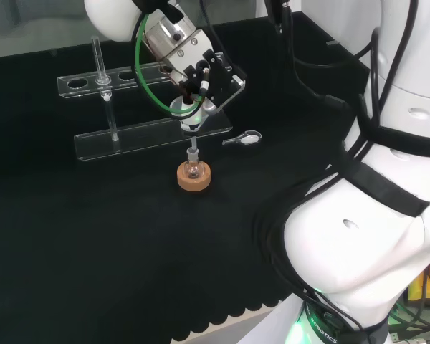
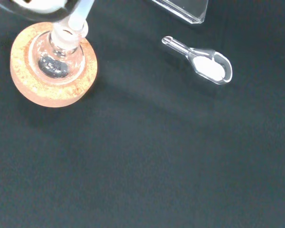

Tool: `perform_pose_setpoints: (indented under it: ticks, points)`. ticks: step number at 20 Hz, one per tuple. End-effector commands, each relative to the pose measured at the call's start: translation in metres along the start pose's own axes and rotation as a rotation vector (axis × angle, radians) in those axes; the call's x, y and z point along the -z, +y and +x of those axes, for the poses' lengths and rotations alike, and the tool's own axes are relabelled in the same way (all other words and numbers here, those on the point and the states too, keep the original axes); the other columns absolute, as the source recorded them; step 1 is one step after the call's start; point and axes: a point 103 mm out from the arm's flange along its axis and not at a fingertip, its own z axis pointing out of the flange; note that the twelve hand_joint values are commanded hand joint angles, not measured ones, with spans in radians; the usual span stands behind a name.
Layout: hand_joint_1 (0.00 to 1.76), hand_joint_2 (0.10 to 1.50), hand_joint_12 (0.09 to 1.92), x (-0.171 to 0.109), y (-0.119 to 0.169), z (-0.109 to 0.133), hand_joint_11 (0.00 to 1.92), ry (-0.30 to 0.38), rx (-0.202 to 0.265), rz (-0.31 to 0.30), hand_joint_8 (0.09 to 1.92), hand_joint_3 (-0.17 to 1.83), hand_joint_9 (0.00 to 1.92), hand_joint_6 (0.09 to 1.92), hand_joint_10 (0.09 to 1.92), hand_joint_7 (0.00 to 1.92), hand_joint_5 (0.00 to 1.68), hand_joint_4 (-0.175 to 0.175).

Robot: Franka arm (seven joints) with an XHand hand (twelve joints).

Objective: Place the funnel on the round-bottom flask.

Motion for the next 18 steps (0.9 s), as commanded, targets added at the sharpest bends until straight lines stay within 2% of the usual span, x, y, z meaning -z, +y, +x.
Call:
perform_pose_setpoints:
  ticks: [1, 18]
  points:
    - [0.92, 0.73, 1.24, 0.0, 0.001, 0.0, 0.66, 0.001, 0.0, 0.001, 0.68, 0.71, 1.01, 0.79, 0.47, 0.69, 0.71, 0.027]
    - [0.92, 0.73, 1.24, -0.006, 0.011, 0.0, 0.66, 0.01, 0.007, 0.007, 0.68, 0.72, 1.01, 0.79, 0.47, 0.69, 0.72, 0.026]
